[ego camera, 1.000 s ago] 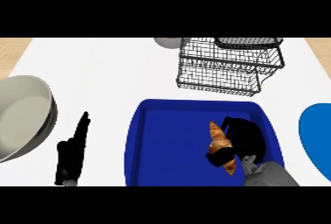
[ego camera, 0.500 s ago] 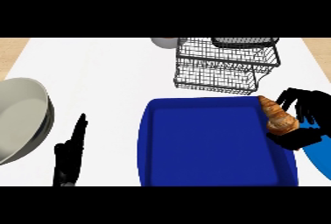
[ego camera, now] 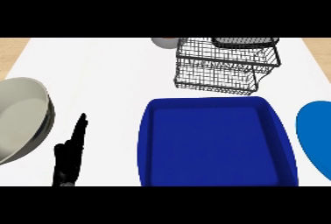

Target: Pick the croissant from the tray and place it in the tiered basket

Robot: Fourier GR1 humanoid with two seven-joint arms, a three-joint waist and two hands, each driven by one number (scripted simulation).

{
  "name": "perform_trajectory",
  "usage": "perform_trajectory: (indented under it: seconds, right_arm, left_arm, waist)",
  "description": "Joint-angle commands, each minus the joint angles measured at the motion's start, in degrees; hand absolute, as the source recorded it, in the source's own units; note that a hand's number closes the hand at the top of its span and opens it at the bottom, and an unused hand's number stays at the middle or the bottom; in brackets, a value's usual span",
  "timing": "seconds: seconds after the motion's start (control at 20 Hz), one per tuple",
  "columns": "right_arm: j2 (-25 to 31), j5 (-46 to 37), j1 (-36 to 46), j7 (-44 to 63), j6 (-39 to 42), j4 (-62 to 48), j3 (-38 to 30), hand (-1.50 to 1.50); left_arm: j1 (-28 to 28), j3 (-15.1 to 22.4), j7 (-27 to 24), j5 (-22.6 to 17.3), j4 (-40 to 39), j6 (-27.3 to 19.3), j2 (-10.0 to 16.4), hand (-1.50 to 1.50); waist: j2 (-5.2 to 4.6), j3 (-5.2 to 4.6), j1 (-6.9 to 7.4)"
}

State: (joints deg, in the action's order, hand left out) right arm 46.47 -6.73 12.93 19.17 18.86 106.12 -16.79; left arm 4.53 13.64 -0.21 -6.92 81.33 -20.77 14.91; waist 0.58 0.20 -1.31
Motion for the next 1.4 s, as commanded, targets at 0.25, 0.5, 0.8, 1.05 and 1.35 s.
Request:
perform_trajectory:
  seconds: [0.25,0.5,0.8,1.05,1.35]
  right_arm:
    - [4.21,4.71,12.31,10.50,3.44,0.25,-3.65,1.50]
    - [2.91,2.13,21.04,15.00,2.31,-5.38,2.24,1.50]
    - [-0.46,-5.63,31.77,11.02,-0.52,-20.34,9.57,1.50]
    - [-6.53,-8.88,36.81,10.16,-1.81,-24.06,14.61,1.50]
    - [-10.59,-13.16,42.61,6.67,-0.71,-33.72,18.54,1.50]
  left_arm:
    - [0.02,0.13,-1.60,1.62,-3.65,1.41,-3.05,0.00]
    - [0.13,-0.44,3.36,2.32,-0.07,2.44,-1.23,0.00]
    - [-4.77,-1.85,-2.01,2.51,-7.24,3.38,-4.40,0.00]
    - [-0.99,-0.48,1.92,4.18,-0.89,2.26,-4.16,0.00]
    - [-5.84,-2.56,4.14,3.80,-3.53,2.75,-4.92,0.00]
  waist:
    - [-0.60,-0.27,1.83]
    - [-0.61,-0.24,2.09]
    - [-1.07,-0.28,2.75]
    - [-0.74,-0.23,2.51]
    - [-0.81,-0.24,2.26]
